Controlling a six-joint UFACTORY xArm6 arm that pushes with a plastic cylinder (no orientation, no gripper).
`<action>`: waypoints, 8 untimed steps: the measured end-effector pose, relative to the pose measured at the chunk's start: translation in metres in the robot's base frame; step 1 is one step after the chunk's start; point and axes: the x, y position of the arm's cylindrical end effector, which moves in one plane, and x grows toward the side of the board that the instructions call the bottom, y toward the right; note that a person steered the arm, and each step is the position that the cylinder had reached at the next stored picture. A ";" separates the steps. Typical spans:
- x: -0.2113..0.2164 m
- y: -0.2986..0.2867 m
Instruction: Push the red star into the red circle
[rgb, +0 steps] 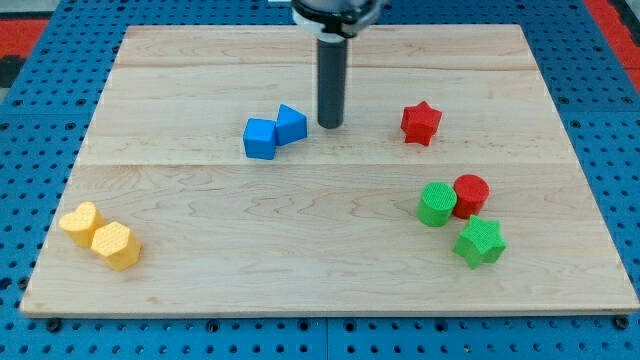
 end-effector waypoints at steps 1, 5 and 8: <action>-0.010 0.021; 0.025 0.104; 0.061 0.136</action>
